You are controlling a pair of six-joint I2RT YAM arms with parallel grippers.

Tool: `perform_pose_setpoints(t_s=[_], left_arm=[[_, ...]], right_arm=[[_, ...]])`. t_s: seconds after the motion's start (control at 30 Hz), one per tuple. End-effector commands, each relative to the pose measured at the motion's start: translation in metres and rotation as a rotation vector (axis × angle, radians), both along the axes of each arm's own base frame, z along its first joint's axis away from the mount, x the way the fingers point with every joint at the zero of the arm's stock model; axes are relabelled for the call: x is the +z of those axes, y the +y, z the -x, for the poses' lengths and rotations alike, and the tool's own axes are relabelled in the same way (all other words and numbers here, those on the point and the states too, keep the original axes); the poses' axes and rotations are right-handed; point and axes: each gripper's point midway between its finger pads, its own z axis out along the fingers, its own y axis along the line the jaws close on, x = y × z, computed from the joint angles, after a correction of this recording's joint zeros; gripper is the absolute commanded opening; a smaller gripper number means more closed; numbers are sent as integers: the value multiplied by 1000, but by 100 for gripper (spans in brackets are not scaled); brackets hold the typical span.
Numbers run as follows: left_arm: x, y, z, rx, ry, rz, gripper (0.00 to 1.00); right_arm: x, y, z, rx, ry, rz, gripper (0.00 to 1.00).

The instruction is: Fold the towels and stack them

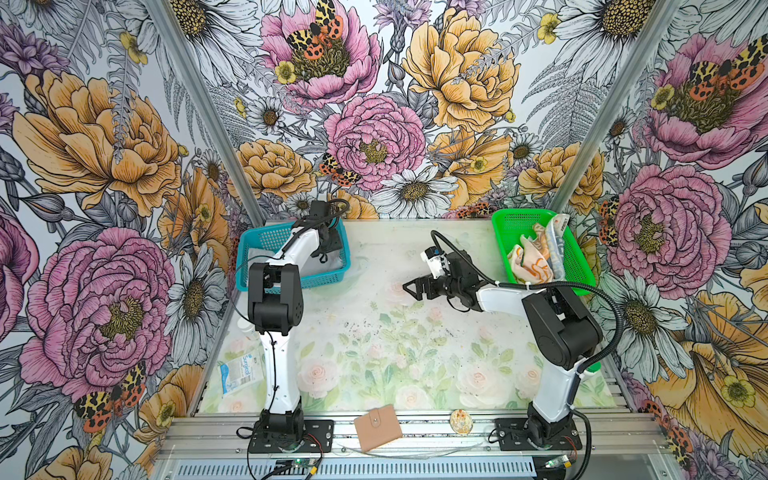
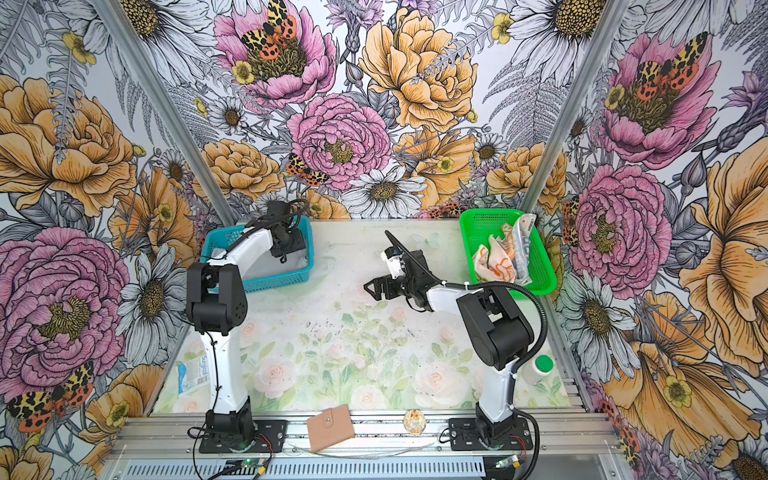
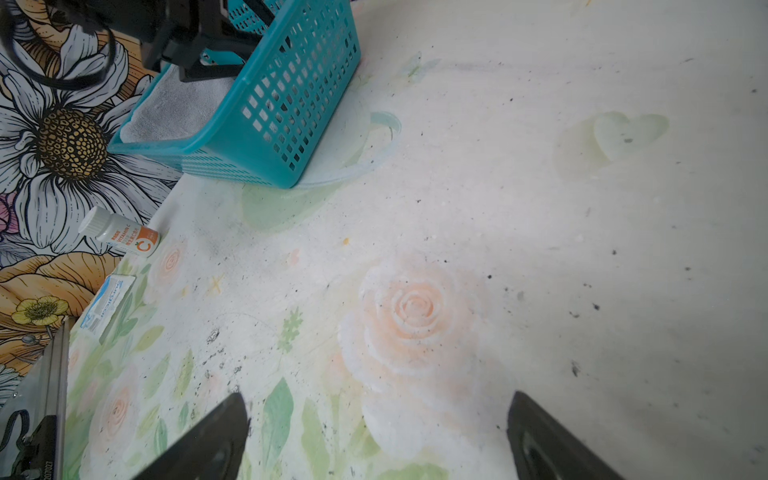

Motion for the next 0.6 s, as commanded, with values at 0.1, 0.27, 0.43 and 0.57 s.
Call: perform_pose_setpoints(t_s=[0.1,0.27,0.43,0.57], left_arm=[[59,49,35,174,-104,-112,88],[15,93,65,286,-13,35,91],[-6,108,70,294,4,46,93],[-15,113,68,313,21,54,99]], right_arm=[[10,8,-2,27,-41,-26,99],[9,8,-2,28,-39,-25,99],[9,7,-1,28,-46,-10,99],[10,6,-1,27,-50,-6,99]])
